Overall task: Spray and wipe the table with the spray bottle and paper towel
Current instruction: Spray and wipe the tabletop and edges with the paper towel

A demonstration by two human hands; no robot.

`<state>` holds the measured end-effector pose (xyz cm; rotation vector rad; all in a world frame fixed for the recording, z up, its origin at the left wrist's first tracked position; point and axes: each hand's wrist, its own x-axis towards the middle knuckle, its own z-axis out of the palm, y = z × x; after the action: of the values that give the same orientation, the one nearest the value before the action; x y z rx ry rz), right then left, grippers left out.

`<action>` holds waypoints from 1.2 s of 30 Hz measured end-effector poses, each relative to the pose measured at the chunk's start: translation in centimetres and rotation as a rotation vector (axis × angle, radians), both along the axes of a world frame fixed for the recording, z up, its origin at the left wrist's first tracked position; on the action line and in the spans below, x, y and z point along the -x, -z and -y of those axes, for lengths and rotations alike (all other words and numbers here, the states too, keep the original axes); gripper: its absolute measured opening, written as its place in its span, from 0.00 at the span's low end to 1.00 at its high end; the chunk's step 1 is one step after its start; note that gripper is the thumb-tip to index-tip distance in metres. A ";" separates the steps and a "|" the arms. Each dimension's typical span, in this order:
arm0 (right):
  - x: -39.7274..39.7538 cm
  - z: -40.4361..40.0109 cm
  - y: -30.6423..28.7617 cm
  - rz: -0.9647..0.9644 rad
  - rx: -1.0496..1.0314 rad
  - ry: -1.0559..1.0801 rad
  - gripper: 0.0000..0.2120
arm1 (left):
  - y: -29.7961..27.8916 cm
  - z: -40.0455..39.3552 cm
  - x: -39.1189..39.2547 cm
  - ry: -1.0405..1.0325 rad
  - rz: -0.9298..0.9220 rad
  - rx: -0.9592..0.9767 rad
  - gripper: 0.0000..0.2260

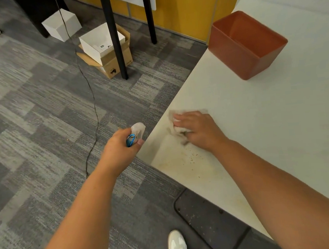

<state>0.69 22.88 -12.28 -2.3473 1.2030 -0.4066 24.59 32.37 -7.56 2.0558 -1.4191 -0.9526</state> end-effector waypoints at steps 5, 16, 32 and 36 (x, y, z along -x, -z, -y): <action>0.1 3.6 0.0 -0.221 0.025 0.272 0.22 | -0.3 -0.7 -0.1 0.005 -0.006 0.006 0.06; 1.3 -1.3 -0.8 0.041 -0.072 0.037 0.26 | -0.2 -3.5 0.0 -0.045 -0.019 -0.021 0.11; 1.1 -2.2 -0.4 -0.283 -0.026 0.135 0.23 | -0.1 -7.7 1.7 -0.102 -0.073 0.015 0.05; -3.0 -4.0 -1.0 -0.314 -0.061 -0.030 0.24 | 0.1 -8.2 1.2 -0.128 -0.066 0.019 0.09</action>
<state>3.68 26.86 -11.32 -2.4342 1.2951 0.0127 23.44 40.61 -7.68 2.0549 -1.2420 -0.9411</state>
